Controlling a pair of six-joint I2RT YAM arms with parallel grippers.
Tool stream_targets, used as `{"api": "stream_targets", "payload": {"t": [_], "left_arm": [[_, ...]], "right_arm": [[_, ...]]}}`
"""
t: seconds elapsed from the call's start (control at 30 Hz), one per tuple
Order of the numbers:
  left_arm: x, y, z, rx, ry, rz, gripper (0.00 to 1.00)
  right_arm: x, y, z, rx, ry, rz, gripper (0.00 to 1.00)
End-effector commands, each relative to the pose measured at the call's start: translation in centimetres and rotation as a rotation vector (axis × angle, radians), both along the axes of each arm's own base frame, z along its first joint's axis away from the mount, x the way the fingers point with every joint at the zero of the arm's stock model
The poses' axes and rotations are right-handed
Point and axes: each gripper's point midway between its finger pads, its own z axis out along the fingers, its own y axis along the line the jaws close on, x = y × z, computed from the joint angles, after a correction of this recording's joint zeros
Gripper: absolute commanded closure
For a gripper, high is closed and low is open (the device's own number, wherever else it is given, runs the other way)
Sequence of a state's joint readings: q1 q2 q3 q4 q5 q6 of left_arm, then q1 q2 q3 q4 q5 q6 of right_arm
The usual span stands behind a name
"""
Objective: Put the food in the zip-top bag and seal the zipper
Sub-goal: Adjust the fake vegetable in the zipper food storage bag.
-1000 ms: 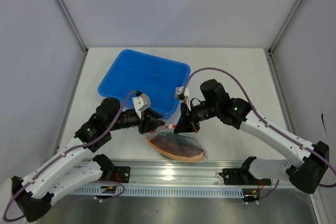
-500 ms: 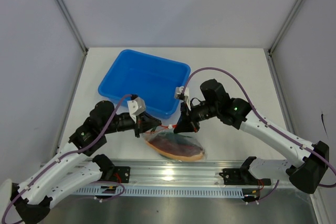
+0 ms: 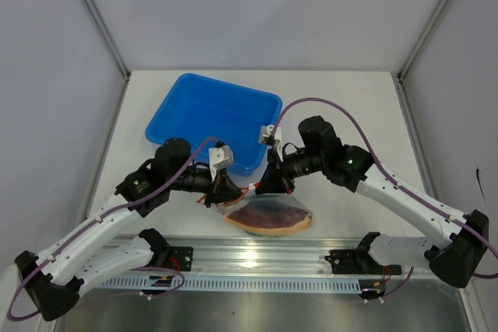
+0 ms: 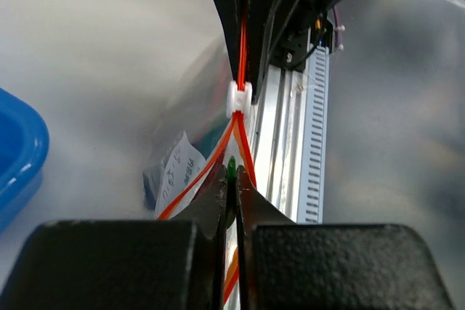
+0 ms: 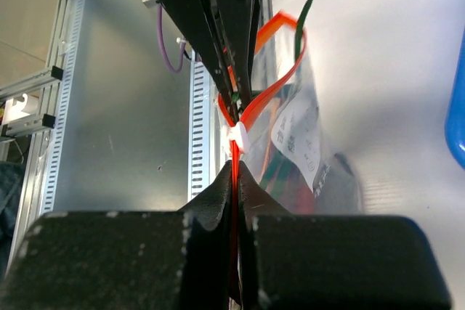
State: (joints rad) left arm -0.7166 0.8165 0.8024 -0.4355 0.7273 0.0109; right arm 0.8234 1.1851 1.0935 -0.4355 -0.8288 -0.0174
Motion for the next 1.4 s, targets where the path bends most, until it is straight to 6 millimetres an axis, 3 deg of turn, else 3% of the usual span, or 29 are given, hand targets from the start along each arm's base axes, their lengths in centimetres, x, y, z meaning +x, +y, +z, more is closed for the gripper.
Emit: {"api": "stream_targets", "payload": {"t": [0.0, 0.07, 0.2, 0.4, 0.5, 0.67, 0.77, 0.8, 0.87, 1.03, 1.2, 1.37], "left_arm": [[-1.0, 0.1, 0.4, 0.025, 0.033, -0.07, 0.99], [-0.8, -0.1, -0.4, 0.053, 0.058, -0.079, 1.0], [-1.6, -1.1, 0.7, -0.002, 0.064, -0.186, 0.99], [-0.8, -3.2, -0.8, 0.035, 0.136, -0.205, 0.99], [0.2, -4.1, -1.4, 0.055, 0.139, -0.168, 0.99], [2.7, -5.6, -0.8, 0.002, 0.141, -0.032, 1.0], [3.1, -5.9, 0.0, -0.026, 0.126, -0.004, 0.99], [3.2, -5.8, -0.4, -0.007, 0.13, 0.01, 0.9], [3.3, -5.9, -1.1, 0.045, 0.119, 0.012, 0.89], [3.9, -4.6, -2.4, 0.113, 0.102, 0.094, 0.68], [4.1, -3.1, -0.7, 0.065, 0.018, 0.169, 0.52], [4.9, -1.2, -0.3, 0.065, -0.046, 0.274, 0.45]], "right_arm": [[0.1, 0.3, 3.3, 0.124, -0.086, 0.018, 1.0], [-0.1, 0.4, 3.5, 0.138, -0.091, 0.03, 1.0], [-0.3, 0.6, 3.4, 0.146, -0.059, 0.046, 1.0], [-0.7, 1.6, 3.6, 0.176, -0.026, 0.074, 1.0], [-1.0, 1.9, 3.6, 0.184, -0.015, 0.077, 1.0], [-1.4, 2.1, 2.8, 0.185, 0.012, 0.079, 1.0], [-1.4, 2.0, 2.5, 0.184, 0.018, 0.069, 1.0], [-1.4, 2.0, 2.6, 0.184, 0.018, 0.068, 1.0], [-1.5, 1.9, 2.6, 0.183, 0.017, 0.067, 1.0], [-1.4, 1.7, 2.6, 0.176, 0.006, 0.057, 1.0], [-1.3, 1.3, 2.4, 0.169, 0.001, 0.042, 1.0], [-1.3, 0.9, 2.8, 0.173, -0.005, 0.039, 1.0]]}}
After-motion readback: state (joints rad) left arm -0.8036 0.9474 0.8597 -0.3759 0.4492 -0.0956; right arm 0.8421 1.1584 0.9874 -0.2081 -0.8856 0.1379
